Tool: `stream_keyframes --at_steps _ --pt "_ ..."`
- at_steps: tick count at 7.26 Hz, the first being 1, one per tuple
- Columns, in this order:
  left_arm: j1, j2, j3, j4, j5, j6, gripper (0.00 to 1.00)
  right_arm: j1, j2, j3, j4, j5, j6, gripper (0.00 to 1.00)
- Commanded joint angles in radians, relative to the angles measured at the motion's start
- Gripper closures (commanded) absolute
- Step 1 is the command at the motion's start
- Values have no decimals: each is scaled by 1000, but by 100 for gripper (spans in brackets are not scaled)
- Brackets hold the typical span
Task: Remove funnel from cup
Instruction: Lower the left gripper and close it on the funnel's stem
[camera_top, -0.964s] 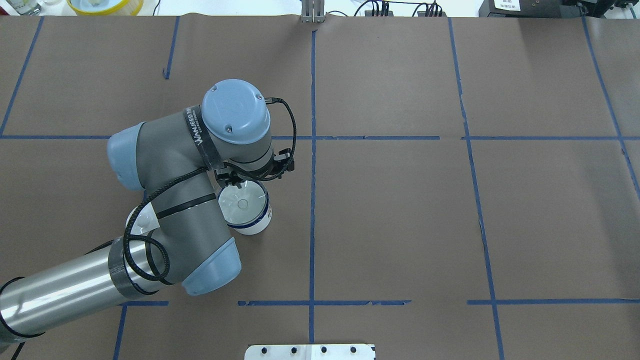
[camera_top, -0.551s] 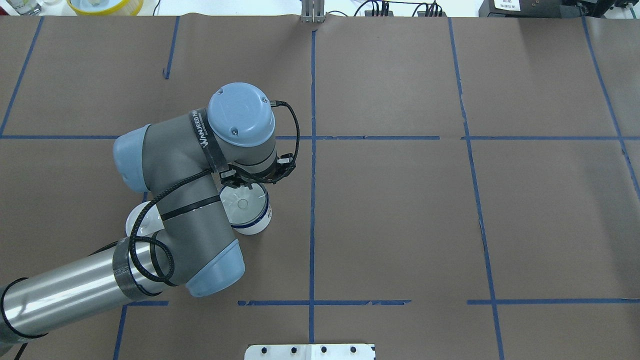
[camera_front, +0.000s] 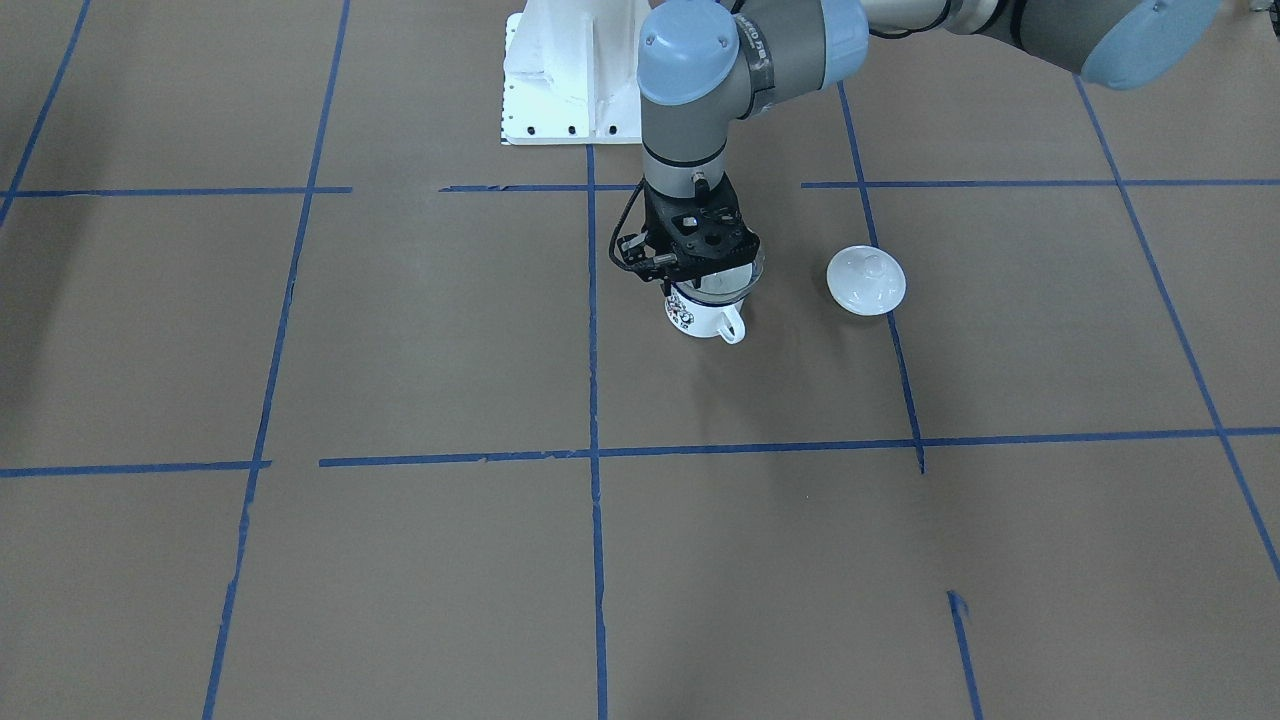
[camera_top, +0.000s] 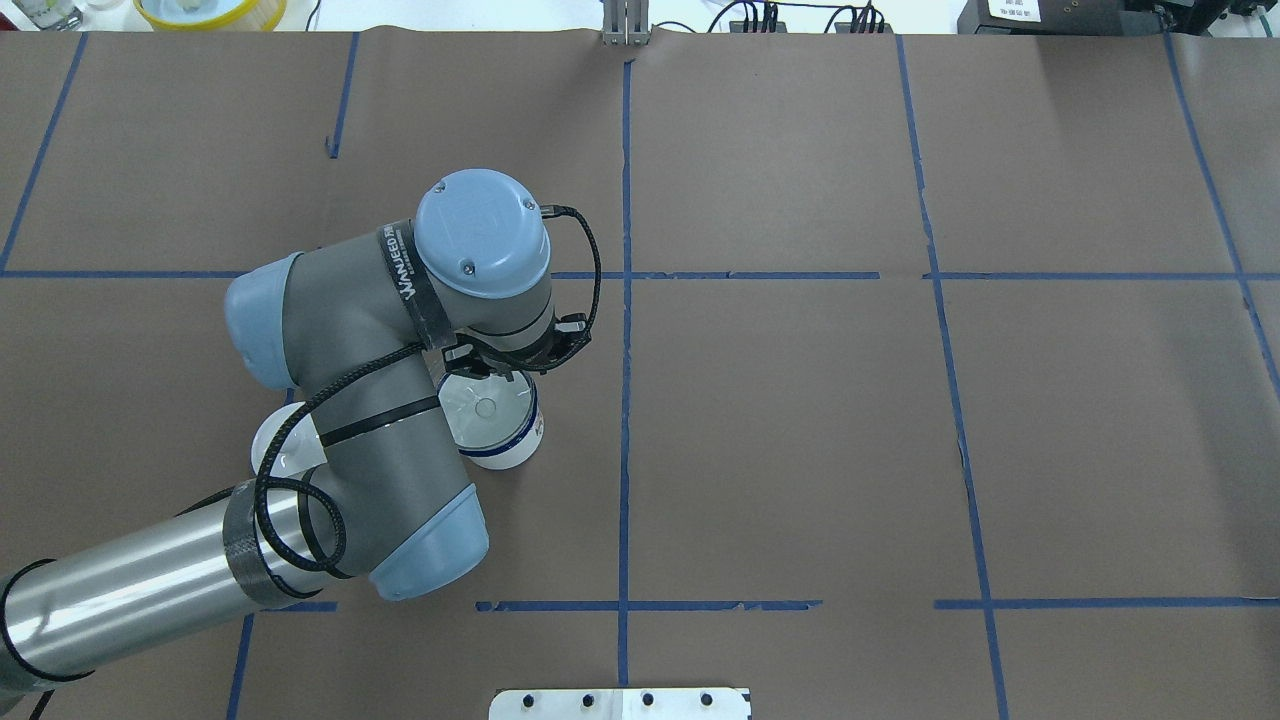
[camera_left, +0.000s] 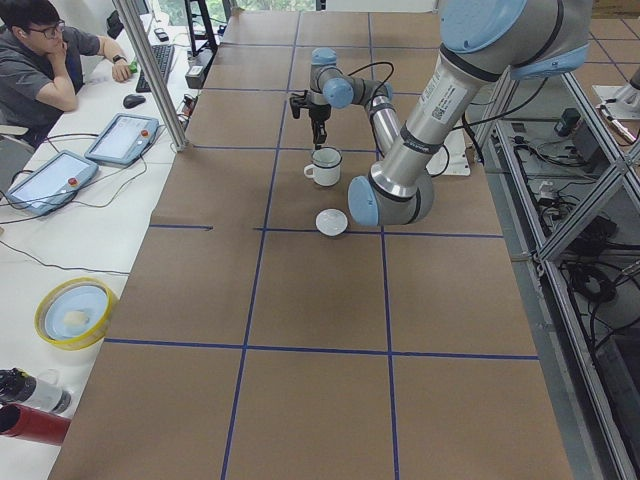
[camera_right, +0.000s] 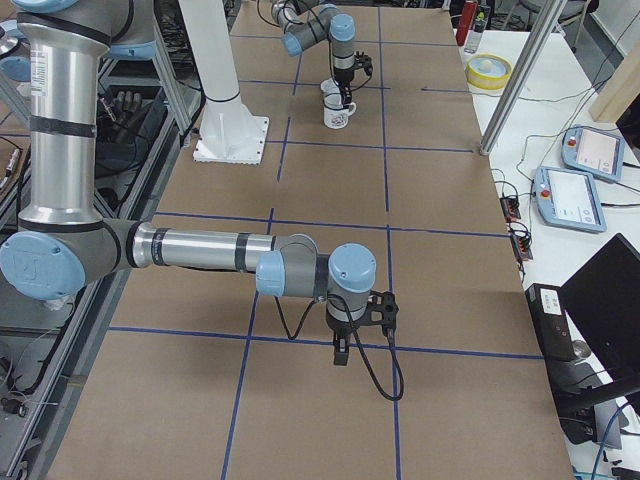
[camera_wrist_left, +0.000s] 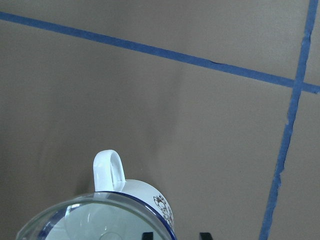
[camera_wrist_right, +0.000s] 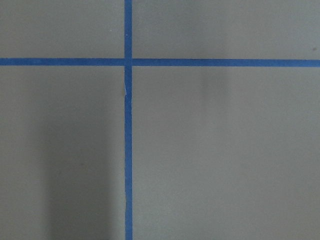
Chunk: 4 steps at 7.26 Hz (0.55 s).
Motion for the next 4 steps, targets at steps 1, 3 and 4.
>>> stream_keyframes --at_steps 1,3,4 --pt "1 2 -2 2 -1 0 97 0 0 0 0 0 0 0" --pt "1 0 -31 50 -3 5 100 0 0 0 0 0 0 0" --pt "1 0 -96 120 -4 6 100 0 0 0 0 0 0 0"
